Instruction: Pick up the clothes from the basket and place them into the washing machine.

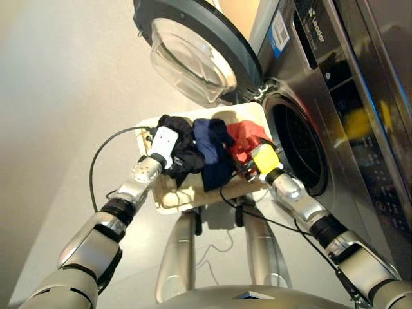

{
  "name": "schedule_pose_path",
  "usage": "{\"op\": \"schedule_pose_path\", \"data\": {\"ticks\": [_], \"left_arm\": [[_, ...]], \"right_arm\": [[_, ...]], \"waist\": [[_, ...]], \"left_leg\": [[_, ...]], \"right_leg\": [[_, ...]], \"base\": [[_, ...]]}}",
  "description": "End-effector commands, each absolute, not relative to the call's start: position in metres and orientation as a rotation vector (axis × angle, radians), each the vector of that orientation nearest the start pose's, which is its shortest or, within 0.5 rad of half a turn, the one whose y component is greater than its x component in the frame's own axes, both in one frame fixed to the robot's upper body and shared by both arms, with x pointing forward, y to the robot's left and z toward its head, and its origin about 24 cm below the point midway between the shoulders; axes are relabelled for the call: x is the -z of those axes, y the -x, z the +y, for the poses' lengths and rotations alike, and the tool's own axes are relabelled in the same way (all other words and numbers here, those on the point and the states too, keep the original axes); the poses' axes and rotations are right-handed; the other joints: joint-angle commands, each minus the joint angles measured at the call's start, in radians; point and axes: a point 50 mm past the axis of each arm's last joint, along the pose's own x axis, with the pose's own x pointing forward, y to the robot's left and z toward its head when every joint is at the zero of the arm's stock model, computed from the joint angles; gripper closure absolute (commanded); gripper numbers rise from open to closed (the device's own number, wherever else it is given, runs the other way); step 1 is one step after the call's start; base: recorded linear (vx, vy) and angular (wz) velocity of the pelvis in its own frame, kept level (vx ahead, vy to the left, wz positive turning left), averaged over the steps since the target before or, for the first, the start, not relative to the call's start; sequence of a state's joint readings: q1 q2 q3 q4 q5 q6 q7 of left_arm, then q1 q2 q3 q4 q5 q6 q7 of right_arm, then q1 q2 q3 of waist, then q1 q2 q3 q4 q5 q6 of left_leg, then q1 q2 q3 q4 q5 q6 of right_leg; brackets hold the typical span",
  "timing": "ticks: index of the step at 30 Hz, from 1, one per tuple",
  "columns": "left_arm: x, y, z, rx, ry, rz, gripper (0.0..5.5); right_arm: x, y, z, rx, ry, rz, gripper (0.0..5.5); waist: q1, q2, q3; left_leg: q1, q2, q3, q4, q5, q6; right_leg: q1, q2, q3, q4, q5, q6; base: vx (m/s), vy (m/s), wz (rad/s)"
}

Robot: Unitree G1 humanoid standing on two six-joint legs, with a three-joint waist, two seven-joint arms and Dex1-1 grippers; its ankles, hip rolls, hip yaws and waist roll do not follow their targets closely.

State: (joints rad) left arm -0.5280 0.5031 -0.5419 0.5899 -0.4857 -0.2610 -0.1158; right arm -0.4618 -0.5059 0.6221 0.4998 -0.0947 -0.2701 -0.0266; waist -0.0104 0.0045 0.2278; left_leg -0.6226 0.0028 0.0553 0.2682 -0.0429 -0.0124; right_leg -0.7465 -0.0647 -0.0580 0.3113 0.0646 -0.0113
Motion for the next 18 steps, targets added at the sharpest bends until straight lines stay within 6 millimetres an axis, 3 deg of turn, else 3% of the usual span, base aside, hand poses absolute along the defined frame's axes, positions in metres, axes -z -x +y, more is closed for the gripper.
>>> {"op": "schedule_pose_path", "data": {"ticks": [1, 7, 18], "left_arm": [[-0.101, -0.332, 0.153, 0.434, -0.108, -0.233, 5.5], [-0.113, -0.32, 0.12, 0.504, 0.142, -0.284, 5.5], [-0.119, -0.301, 0.062, 0.63, 0.495, -0.262, 5.5]], "right_arm": [[-0.059, -0.306, -0.124, -0.599, 0.948, -0.295, 0.0], [-0.073, -0.303, -0.103, -0.675, 1.096, -0.443, 0.0], [-0.085, -0.307, -0.068, -0.657, 1.099, -0.575, 0.0]], "waist": [[0.0, 0.046, -0.026], [0.014, 0.07, -0.035], [0.029, 0.094, -0.061]], "left_leg": [[0.025, -0.04, -0.016, -0.025, 0.034, 0.009], [0.045, -0.048, -0.013, -0.027, 0.036, 0.015], [0.05, -0.05, -0.01, -0.04, 0.042, 0.023]], "right_leg": [[0.124, -0.007, -0.031, -0.077, 0.01, 0.082], [0.144, -0.004, -0.027, -0.072, 0.002, 0.076], [0.138, 0.001, -0.018, -0.074, -0.001, 0.074]], "base": [[0.0, 0.0, 0.0], [0.0, 0.0, 0.0], [0.0, 0.0, 0.0]]}}
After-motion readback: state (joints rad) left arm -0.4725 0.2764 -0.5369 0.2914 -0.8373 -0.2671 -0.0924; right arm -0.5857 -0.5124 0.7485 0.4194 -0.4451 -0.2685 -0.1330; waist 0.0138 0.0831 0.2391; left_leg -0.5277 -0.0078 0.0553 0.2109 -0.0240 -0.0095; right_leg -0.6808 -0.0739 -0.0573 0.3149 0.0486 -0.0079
